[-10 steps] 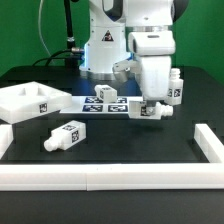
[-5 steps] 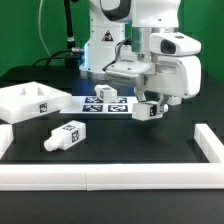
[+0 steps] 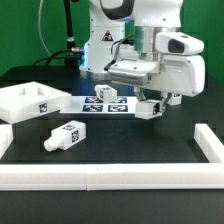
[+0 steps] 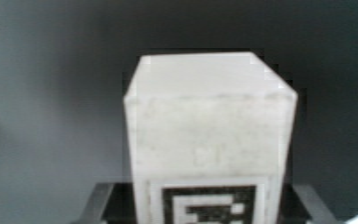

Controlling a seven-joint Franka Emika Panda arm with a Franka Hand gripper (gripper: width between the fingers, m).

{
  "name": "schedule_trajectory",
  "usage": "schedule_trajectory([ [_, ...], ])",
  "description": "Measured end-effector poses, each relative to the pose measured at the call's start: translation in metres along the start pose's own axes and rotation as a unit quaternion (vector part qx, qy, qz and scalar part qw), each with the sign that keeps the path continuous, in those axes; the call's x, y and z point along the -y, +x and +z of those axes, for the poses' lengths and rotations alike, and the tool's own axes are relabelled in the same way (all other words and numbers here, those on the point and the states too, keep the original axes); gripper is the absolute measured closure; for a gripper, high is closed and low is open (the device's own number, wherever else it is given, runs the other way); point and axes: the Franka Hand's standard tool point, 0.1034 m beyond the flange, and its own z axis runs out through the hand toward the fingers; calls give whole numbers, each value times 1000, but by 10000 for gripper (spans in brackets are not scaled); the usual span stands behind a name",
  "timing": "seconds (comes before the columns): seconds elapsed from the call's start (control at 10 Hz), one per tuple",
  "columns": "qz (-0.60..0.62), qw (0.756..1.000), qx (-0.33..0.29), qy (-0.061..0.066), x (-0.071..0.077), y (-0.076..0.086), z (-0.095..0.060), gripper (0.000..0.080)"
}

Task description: Assemble one leg

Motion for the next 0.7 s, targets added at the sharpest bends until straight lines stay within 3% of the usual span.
schedule_trajectory([
  [0.1,-37,999,4,-1,-2,11,-2,515],
  [0.2,-74,997,5,-12,-8,23,-3,515],
  [0.4,-61,998,-2,26,8,21,4,515],
  [0.7,-62,998,-1,22,6,21,3,515],
])
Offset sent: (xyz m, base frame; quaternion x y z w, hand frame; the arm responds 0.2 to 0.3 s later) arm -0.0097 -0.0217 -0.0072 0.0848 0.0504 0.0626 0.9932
